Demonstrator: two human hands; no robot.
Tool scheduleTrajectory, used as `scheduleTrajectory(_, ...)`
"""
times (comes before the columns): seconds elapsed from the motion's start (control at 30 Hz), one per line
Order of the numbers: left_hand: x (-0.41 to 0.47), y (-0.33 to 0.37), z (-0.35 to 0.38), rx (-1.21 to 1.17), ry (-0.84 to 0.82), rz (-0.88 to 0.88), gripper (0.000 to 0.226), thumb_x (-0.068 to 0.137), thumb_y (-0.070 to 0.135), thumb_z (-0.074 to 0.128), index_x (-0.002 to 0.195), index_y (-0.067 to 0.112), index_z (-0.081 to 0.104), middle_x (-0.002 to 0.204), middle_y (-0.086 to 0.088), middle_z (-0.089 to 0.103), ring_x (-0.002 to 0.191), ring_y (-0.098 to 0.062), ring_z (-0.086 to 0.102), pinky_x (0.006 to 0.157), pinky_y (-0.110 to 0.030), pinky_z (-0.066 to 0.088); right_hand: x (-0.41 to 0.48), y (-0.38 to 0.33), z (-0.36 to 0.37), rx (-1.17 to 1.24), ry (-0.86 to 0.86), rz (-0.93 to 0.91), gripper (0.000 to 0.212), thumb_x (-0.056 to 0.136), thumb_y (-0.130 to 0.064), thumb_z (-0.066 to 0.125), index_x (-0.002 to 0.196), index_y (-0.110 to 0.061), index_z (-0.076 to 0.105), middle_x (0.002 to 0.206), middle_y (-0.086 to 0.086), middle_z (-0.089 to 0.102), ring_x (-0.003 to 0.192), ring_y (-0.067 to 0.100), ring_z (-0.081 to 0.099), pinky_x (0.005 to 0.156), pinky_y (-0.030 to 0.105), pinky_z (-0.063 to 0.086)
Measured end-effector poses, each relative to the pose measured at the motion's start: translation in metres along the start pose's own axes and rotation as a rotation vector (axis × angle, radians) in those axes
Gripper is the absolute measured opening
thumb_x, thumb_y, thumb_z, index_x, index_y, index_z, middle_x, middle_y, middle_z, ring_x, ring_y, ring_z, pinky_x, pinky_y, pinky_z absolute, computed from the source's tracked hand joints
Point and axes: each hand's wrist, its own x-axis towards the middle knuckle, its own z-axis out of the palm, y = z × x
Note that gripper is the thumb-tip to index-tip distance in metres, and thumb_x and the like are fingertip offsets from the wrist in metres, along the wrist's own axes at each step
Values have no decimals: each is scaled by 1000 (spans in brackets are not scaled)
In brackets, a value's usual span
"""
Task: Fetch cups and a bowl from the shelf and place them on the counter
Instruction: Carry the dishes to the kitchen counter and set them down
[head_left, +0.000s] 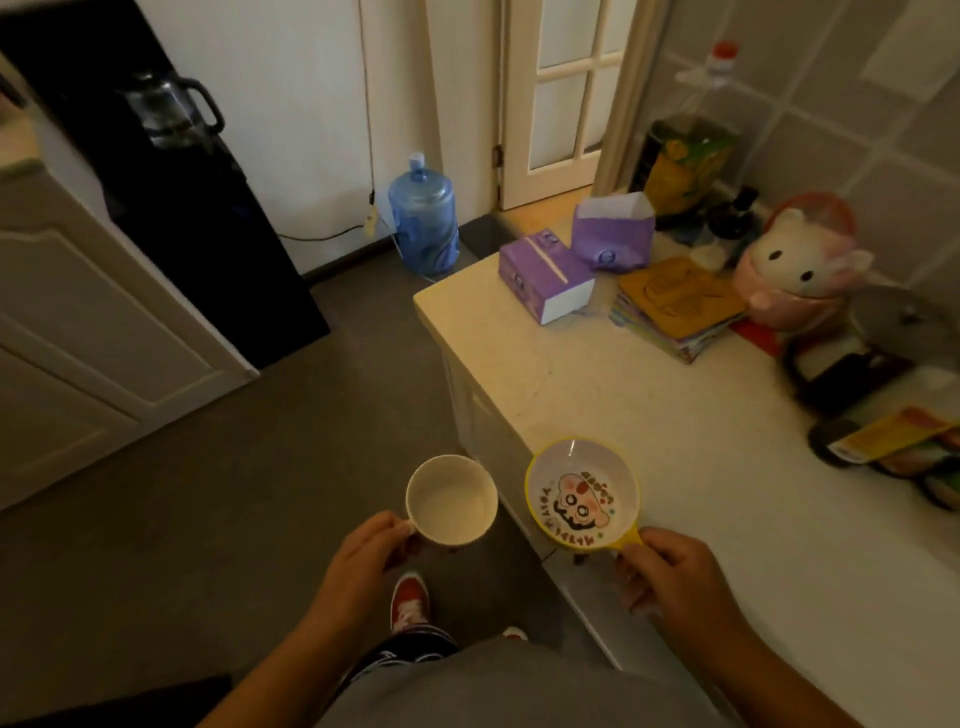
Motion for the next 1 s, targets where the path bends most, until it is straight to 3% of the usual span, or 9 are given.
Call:
scheduleTrajectory(0.07, 26, 15, 8, 43, -80, -16, 29, 97, 16, 49, 75, 5, 65, 68, -1, 70, 67, -12, 68, 60, -20, 54, 12, -5, -7, 16, 58, 9, 31, 88, -7, 60, 58, -9, 68, 59, 10, 70, 45, 26, 65, 46, 36, 54)
scheduleTrajectory(0.23, 101, 54, 39, 138, -276, -41, 35, 95, 16, 54, 64, 14, 70, 79, -12, 71, 89, -31, 67, 86, -39, 53, 29, -10, -18, 142, 230, 126, 31, 88, -9, 58, 59, -9, 69, 62, 10, 72, 48, 28, 68, 46, 33, 52)
scheduleTrajectory(0.37, 156, 84, 66, 260, -465, -42, 31, 93, 20, 59, 66, 17, 75, 87, -14, 74, 99, -35, 65, 95, -48, 50, 32, -14, -20, 257, 384, 259, 33, 88, -11, 59, 57, -5, 69, 54, 15, 68, 46, 28, 66, 45, 32, 51)
scheduleTrajectory(0.43, 182, 98, 82, 329, -549, -20, 29, 92, 21, 61, 68, 18, 76, 84, -9, 75, 97, -32, 66, 93, -46, 51, 33, -17, -18, 307, 452, 322, 34, 89, -12, 59, 57, -3, 69, 53, 19, 67, 46, 28, 65, 46, 32, 51)
scheduleTrajectory(0.57, 218, 117, 119, 393, -669, 23, 25, 92, 19, 62, 73, 19, 79, 81, -2, 76, 88, -19, 70, 82, -29, 53, 34, -23, -14, 351, 586, 399, 35, 89, -14, 60, 57, -4, 69, 52, 21, 66, 46, 27, 67, 48, 33, 54)
scheduleTrajectory(0.77, 247, 122, 165, 411, -836, 27, 27, 92, 14, 62, 72, 17, 79, 81, -2, 77, 84, -10, 72, 87, -31, 53, 28, -31, -2, 398, 742, 474, 32, 88, -17, 57, 61, -7, 70, 53, 17, 68, 54, 31, 69, 52, 35, 56)
scheduleTrajectory(1.0, 254, 115, 204, 427, -927, 32, 24, 92, 12, 63, 71, 11, 76, 88, -15, 76, 98, -27, 70, 93, -36, 54, 22, -40, -2, 420, 878, 486, 31, 90, -15, 57, 63, -5, 69, 58, 12, 69, 52, 29, 68, 50, 36, 53)
